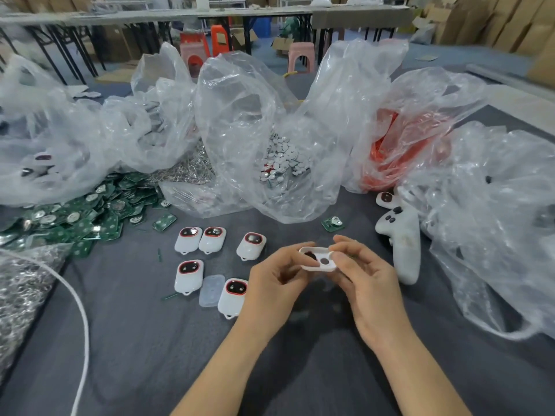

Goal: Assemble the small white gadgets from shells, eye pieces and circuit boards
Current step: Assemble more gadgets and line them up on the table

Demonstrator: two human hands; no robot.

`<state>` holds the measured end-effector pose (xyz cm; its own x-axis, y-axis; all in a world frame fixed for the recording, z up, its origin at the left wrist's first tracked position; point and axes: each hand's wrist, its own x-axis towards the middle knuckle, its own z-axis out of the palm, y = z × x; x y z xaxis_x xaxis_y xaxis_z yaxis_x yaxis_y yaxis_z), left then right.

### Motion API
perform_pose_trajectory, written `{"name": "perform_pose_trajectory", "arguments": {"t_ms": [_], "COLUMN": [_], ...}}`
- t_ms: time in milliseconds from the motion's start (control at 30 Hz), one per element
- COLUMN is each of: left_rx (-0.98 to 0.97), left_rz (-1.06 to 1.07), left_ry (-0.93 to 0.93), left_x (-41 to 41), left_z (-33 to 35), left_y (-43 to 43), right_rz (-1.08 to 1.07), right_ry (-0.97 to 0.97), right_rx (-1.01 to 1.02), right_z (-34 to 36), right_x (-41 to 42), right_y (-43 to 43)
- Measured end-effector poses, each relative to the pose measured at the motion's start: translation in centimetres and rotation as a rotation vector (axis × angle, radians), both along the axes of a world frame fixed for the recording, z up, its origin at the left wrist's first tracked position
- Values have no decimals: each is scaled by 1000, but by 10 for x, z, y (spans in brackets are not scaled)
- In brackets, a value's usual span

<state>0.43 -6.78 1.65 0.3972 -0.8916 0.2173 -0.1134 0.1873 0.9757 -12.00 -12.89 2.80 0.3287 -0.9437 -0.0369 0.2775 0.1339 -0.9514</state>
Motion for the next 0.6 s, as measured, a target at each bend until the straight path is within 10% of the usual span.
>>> {"name": "perform_pose_trajectory", "arguments": {"t_ms": [600], "left_rx": [-76], "left_rz": [39], "left_ry": [-171], "left_x": [-10], "left_z": [6], "left_y": [2], "right_rz": [-122], "right_ry": [305], "right_rx": [-273], "right_z": [2], "right_x": [0], "right_y": [4]}}
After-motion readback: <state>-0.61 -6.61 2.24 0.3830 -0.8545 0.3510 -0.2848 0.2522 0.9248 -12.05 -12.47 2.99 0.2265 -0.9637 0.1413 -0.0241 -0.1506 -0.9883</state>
